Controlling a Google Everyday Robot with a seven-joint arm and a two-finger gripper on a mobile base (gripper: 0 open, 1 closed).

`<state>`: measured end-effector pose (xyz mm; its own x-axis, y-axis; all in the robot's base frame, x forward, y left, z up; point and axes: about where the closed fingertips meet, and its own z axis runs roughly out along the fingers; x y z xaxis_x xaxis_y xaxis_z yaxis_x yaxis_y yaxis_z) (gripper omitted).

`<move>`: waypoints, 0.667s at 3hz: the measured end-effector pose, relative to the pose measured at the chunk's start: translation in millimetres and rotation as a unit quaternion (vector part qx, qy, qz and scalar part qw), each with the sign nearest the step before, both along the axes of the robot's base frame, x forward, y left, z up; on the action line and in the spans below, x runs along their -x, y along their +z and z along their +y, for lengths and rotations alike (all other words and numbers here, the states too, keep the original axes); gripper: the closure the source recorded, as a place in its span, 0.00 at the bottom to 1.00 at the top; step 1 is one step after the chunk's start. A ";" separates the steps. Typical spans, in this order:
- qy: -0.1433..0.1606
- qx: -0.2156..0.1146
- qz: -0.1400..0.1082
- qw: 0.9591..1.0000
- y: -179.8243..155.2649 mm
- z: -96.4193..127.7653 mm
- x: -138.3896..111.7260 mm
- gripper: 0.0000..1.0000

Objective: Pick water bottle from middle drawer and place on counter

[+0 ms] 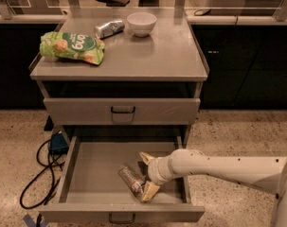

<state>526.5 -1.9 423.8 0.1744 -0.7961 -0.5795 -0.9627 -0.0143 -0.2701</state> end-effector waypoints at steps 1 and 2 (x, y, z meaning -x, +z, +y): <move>0.025 0.005 0.022 0.999 -37.2 15.6 -16.5 0.00; 0.036 -0.021 0.015 0.999 -62.8 36.9 -54.7 0.00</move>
Offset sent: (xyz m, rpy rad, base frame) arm 0.1511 0.0637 -0.0757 0.1394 -0.0827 0.0757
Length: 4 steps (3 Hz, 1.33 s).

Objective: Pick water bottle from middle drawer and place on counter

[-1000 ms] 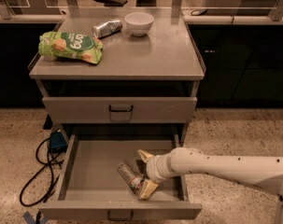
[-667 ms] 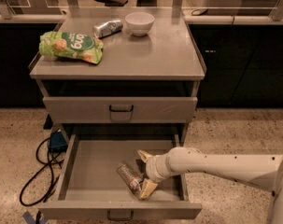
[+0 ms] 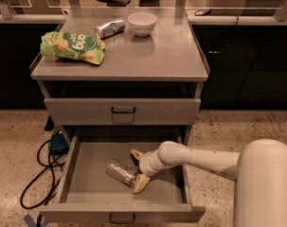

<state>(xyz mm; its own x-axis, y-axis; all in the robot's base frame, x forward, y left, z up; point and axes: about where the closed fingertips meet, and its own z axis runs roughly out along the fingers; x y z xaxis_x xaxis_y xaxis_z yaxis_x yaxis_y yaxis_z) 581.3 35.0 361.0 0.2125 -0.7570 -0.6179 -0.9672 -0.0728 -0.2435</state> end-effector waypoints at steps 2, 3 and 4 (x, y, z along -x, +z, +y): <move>-0.021 -0.005 -0.026 0.999 6.4 -9.7 -38.6 0.00; 0.003 0.009 -0.021 1.000 3.5 11.3 -47.9 0.00; 0.055 0.033 -0.011 0.998 -0.3 55.5 -51.4 0.00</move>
Offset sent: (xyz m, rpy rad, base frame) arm 0.0354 -0.0093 0.0029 0.0106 -0.0491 -0.0372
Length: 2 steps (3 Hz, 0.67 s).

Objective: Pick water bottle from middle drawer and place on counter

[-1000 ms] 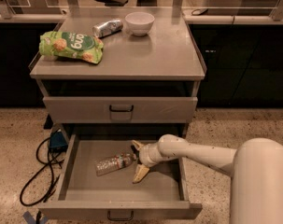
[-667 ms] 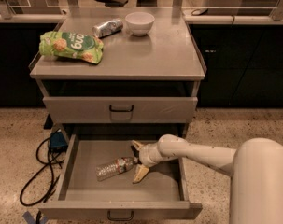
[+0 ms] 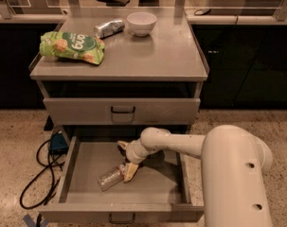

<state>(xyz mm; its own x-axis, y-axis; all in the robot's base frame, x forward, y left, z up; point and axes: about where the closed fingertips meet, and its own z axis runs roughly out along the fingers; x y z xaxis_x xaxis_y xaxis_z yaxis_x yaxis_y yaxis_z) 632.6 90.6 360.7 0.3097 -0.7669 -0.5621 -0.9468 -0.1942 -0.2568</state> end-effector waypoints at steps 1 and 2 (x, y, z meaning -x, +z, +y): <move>0.000 0.000 0.000 1.000 0.0 0.0 0.0 0.00; 0.000 0.000 0.000 1.000 0.0 0.0 0.0 0.18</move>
Offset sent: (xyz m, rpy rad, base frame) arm 0.0000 0.0000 0.0000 0.0000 0.0000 0.0000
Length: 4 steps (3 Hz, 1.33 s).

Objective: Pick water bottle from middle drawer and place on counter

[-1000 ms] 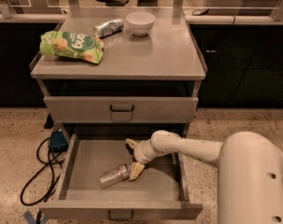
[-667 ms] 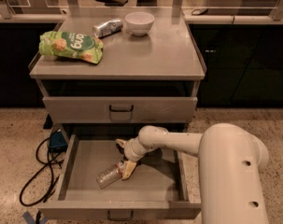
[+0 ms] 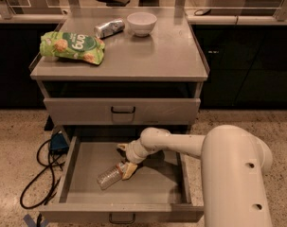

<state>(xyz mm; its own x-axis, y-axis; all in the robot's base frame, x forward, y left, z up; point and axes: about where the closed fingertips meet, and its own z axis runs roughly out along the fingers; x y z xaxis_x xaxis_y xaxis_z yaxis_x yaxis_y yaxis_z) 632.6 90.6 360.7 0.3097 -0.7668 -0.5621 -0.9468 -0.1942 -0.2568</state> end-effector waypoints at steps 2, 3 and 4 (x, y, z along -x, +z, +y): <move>-0.007 0.004 -0.007 1.000 1.2 -0.9 3.1 0.65; -0.017 0.048 -0.054 0.997 17.2 -16.1 -1.4 0.88; -0.022 0.090 -0.123 0.988 62.3 -24.5 -14.2 1.00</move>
Offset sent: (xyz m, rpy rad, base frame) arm -0.0048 -0.0058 0.0067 -0.0206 -0.0440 -0.0418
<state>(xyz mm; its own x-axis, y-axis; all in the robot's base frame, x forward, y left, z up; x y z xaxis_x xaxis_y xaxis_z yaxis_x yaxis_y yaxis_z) 646.8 66.0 422.9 0.3837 -0.8633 -0.3277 -0.8684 -0.2168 -0.4459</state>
